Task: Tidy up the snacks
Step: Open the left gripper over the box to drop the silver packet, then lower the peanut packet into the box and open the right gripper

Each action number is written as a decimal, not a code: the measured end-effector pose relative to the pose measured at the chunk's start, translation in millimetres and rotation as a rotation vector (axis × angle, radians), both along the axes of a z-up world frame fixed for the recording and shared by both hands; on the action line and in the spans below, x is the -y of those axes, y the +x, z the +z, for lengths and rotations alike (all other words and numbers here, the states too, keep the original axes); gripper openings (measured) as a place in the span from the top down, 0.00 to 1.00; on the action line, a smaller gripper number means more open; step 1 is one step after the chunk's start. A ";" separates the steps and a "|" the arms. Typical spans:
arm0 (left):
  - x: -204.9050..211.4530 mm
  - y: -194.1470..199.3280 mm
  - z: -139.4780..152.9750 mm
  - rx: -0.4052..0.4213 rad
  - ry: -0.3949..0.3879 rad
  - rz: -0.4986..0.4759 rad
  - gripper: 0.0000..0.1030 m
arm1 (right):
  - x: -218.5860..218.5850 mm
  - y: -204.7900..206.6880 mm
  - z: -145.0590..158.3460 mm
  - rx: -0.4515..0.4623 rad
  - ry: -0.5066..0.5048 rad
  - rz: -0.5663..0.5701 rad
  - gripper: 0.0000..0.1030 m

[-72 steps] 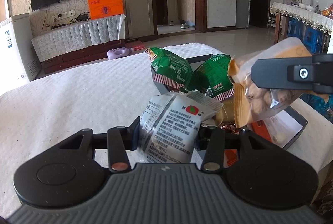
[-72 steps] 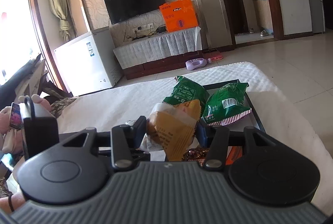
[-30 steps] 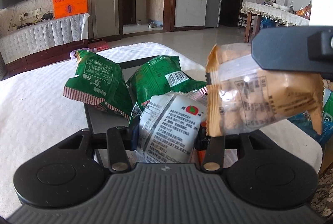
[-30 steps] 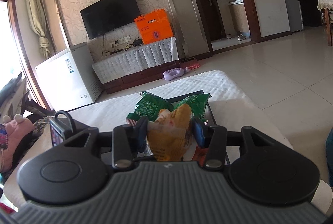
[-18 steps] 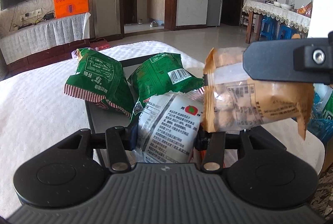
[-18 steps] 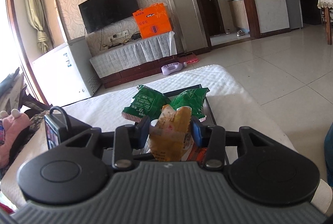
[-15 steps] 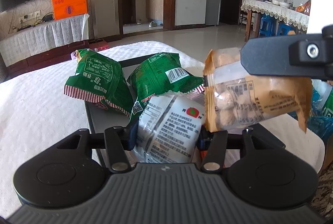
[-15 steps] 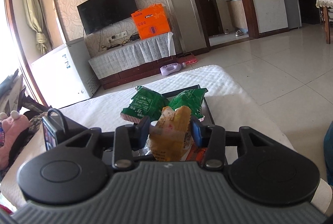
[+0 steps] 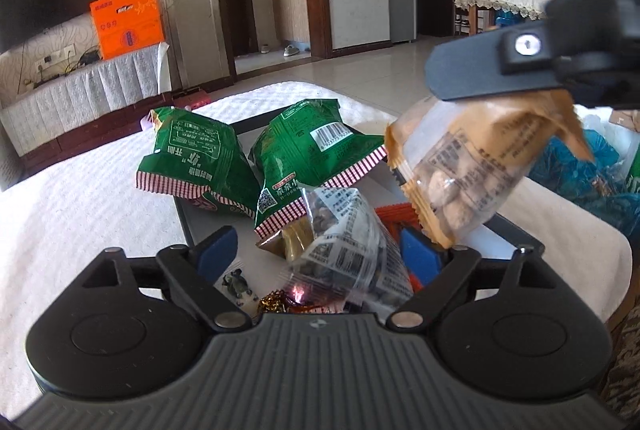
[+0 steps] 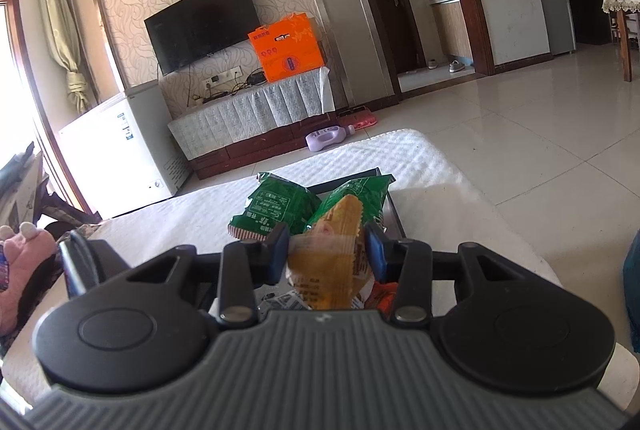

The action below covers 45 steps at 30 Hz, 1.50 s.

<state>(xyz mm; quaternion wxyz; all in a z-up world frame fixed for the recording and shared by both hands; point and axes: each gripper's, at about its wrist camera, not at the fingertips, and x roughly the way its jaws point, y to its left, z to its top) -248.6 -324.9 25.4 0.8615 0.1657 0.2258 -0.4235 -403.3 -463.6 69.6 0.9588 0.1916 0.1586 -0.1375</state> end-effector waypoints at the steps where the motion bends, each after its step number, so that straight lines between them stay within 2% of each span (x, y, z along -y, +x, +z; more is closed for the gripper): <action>1: -1.9 -2.2 0.4 0.013 0.006 -0.002 0.09 | 0.6 0.6 0.0 -0.001 0.002 0.000 0.58; 12: -20.2 -30.3 -5.7 0.086 0.068 -0.071 0.06 | 7.3 21.0 -11.3 -0.029 0.089 0.019 0.59; 18: -30.4 -33.7 -4.5 0.071 0.037 -0.058 0.05 | 5.3 40.9 -22.3 -0.054 0.144 0.077 0.59; 31: -31.5 -34.8 -4.2 0.061 0.032 -0.038 0.02 | -10.4 58.1 -29.0 -0.153 0.007 0.083 0.56; 37: -31.3 -32.4 -3.9 0.059 0.032 -0.039 0.02 | -4.2 49.8 -26.3 -0.130 0.029 0.062 0.46; 41: -30.8 -32.0 -4.0 0.057 0.032 -0.040 0.02 | -2.0 42.6 -22.2 -0.101 0.032 0.045 0.46; 45: -30.8 -30.9 -4.2 0.047 0.029 -0.036 0.01 | -2.7 44.6 -25.5 -0.150 0.005 0.034 0.46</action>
